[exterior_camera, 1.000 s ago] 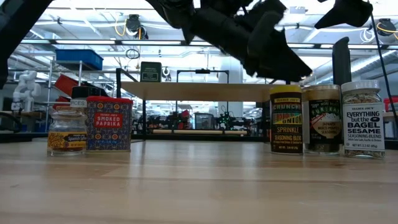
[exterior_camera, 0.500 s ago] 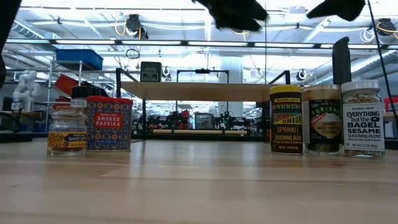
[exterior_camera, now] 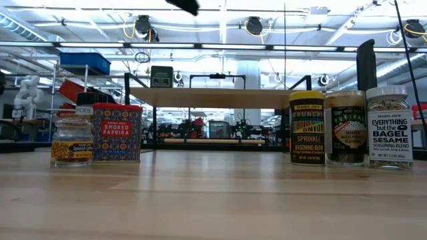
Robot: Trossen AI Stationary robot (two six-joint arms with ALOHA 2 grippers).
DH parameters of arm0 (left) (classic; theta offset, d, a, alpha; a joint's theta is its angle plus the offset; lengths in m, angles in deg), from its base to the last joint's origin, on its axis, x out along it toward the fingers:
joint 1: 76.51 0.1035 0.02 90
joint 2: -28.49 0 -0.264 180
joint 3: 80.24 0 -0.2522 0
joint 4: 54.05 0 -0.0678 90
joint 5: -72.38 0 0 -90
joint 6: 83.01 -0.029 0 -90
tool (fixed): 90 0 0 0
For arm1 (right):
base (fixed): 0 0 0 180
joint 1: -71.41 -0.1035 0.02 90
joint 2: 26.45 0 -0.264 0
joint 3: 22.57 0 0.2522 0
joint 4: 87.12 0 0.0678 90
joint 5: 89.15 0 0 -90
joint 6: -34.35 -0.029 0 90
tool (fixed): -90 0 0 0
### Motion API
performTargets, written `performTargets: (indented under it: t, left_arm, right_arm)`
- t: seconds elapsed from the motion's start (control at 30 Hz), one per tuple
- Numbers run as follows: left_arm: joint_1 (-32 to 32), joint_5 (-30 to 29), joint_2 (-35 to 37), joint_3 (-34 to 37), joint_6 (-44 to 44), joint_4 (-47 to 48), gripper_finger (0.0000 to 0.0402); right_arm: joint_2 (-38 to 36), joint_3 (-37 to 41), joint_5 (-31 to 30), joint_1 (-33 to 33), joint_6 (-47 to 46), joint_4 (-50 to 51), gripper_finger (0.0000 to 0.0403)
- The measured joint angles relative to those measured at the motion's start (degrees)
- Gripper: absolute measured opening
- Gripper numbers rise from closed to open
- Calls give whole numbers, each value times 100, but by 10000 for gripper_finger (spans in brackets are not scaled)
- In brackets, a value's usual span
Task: Shelf spices
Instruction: Remove the black seasoning can from the shelf
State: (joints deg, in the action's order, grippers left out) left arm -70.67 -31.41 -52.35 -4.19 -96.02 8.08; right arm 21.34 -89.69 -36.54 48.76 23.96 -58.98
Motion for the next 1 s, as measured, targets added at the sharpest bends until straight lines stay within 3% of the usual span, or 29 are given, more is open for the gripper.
performTargets:
  t: [0.2,0.27,0.37,0.5,0.63,1.0]
  left_arm:
    - [988,32,309,2,-128,645,265]
    - [1298,299,331,2,-262,828,267]
    - [1734,783,317,8,-450,986,284]
    - [2193,932,289,82,-848,942,314]
    - [2558,1255,287,233,-1086,944,333]
    - [3185,2319,-106,266,-1493,988,336]
  right_arm:
    - [26,0,18,244,125,461,313]
    - [38,0,16,293,217,532,313]
    - [48,0,21,391,416,468,313]
    - [46,0,20,556,682,267,313]
    - [46,0,339,747,790,300,313]
    - [52,0,1081,1156,913,403,313]
